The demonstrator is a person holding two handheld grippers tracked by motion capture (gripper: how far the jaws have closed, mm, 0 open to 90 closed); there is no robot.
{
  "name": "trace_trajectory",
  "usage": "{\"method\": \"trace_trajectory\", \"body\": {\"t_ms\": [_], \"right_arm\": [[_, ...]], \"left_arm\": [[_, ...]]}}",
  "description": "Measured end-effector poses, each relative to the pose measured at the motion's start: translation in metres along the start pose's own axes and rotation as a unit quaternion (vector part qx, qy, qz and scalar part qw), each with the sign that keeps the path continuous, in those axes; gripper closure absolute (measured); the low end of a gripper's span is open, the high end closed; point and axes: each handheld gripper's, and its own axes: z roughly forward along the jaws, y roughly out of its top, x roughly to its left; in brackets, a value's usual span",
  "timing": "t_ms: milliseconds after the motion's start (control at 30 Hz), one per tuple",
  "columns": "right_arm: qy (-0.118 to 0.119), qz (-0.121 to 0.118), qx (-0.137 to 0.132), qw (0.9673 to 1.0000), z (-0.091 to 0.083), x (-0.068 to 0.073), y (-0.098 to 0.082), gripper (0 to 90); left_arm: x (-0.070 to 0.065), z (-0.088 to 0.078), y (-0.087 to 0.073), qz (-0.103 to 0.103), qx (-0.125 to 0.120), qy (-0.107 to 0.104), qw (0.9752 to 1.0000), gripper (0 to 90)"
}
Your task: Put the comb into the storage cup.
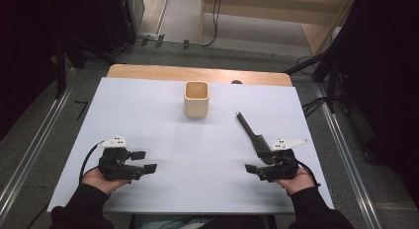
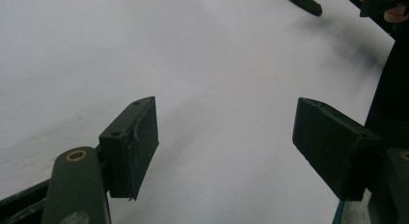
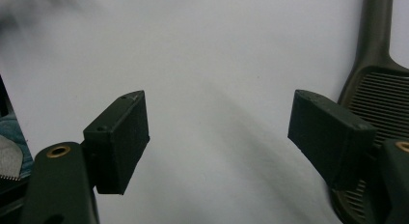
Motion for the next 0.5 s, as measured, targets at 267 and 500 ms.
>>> {"method": "trace_trajectory", "body": {"t_ms": [267, 500], "right_arm": [[0.001, 0.01, -0.005, 0.9999, -0.0011, -0.0019, 0.0004, 20.4], [-0.003, 0.014, -0.009, 0.9999, -0.0015, -0.0028, 0.0008, 20.4]], "left_arm": [[0.0009, -0.0009, 0.0001, -0.002, -0.003, 0.001, 1.0, 25.1], [0.0018, -0.0004, 0.0001, -0.004, 0.001, -0.001, 1.0, 25.1]]}}
